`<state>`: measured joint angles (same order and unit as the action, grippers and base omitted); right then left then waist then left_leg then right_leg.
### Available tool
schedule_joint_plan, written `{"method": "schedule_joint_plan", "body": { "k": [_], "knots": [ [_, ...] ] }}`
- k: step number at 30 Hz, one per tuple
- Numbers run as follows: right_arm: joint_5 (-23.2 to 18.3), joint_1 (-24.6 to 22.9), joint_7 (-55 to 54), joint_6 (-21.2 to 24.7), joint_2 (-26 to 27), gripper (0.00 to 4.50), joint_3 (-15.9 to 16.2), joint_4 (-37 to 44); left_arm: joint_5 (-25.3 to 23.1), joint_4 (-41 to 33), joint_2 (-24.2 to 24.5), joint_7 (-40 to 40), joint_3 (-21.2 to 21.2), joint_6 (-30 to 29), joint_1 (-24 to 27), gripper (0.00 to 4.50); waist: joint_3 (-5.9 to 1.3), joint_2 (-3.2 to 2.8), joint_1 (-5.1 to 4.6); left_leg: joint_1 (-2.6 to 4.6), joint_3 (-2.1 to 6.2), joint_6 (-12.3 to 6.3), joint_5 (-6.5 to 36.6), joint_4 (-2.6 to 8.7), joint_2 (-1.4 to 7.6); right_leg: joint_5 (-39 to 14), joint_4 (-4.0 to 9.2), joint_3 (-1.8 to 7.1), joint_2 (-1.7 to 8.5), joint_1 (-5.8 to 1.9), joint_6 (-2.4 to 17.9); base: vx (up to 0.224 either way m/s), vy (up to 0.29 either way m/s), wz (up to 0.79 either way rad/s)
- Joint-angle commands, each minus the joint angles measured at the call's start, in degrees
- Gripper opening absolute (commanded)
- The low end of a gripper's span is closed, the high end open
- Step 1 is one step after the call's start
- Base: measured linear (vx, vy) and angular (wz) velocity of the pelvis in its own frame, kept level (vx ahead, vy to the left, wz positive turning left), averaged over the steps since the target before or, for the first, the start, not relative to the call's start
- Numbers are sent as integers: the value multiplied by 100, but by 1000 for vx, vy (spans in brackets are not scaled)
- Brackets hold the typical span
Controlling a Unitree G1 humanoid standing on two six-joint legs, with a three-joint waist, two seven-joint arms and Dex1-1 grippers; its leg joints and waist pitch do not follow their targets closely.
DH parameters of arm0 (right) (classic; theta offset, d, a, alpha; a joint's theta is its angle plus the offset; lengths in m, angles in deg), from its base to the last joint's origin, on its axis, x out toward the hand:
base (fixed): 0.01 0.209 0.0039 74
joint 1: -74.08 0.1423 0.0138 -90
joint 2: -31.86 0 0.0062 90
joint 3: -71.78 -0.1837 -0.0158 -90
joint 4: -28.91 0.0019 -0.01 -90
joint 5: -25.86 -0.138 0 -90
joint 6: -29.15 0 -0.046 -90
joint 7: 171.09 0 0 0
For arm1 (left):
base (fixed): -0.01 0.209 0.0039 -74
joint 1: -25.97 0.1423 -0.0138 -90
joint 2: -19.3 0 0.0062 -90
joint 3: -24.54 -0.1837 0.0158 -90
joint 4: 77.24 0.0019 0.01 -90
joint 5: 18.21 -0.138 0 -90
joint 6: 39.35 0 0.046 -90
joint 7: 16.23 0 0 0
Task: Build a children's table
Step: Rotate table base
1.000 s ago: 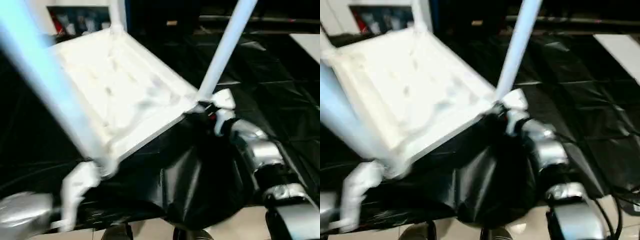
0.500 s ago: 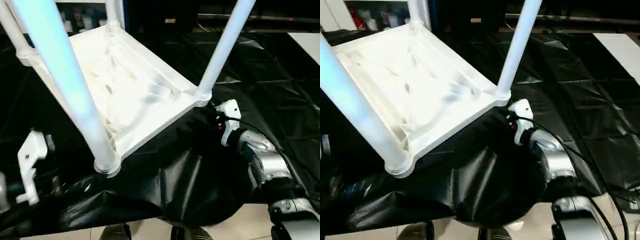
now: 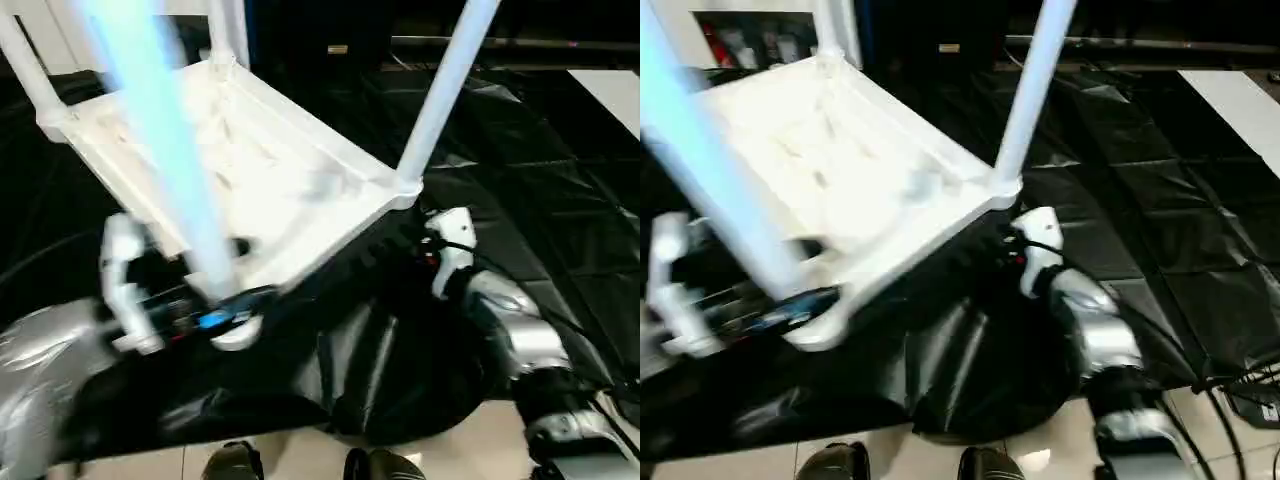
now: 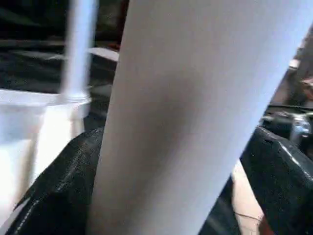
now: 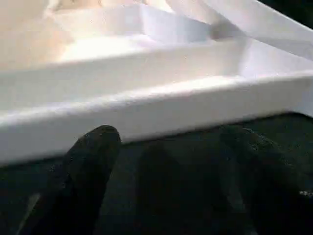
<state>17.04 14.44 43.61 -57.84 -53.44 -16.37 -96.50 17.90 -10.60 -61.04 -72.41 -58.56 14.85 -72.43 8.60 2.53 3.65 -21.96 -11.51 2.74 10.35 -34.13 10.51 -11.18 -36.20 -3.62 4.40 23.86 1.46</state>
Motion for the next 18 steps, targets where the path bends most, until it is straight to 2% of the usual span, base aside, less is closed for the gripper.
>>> {"method": "schedule_joint_plan", "body": {
  "k": [1,2,3,4,9,11,13,18],
  "knots": [
    [74,113,-14,34,3,375,50,-183,-206,174,-104,-168,-465,83,-204,445,-541,-67,9,123,117,-233,479,387,278,-192,326,339,382,-347,1598,0,0,0],
    [98,159,2,25,29,375,85,-249,-266,272,-156,-209,-617,106,-313,445,-561,-86,25,155,107,-276,380,368,269,-131,317,336,378,-327,1610,0,0,0],
    [154,255,20,3,78,375,141,-398,-416,480,-273,-253,-915,173,-539,445,-571,-79,25,139,102,-298,295,358,264,-51,303,340,375,-336,1615,0,0,0],
    [154,255,20,3,78,375,141,-398,-416,480,-273,-253,-915,173,-539,445,-585,-74,24,127,106,-297,239,350,260,35,290,337,382,-355,1621,0,0,0],
    [226,463,126,-103,211,375,205,-730,-800,1161,-757,-276,-1659,555,-1177,445,-623,-46,14,114,108,-347,224,329,262,118,289,335,404,-381,1653,0,0,0],
    [211,489,153,-100,243,375,223,-765,-941,1369,-898,-273,-1837,712,-1345,445,-645,-48,21,118,114,-332,240,323,270,94,288,330,412,-393,1654,0,0,0],
    [217,523,178,-135,283,375,253,-823,-1058,1589,-1100,-273,-2018,859,-1536,445,-685,-58,20,104,123,-367,120,305,267,339,253,322,411,-418,1692,0,0,0],
    [286,600,172,-240,380,375,243,-986,-1390,2144,-1530,-251,-2377,1322,-1889,445,-697,-45,18,94,120,-397,295,294,269,220,278,323,425,-431,1742,0,0,0]
  ]
}}
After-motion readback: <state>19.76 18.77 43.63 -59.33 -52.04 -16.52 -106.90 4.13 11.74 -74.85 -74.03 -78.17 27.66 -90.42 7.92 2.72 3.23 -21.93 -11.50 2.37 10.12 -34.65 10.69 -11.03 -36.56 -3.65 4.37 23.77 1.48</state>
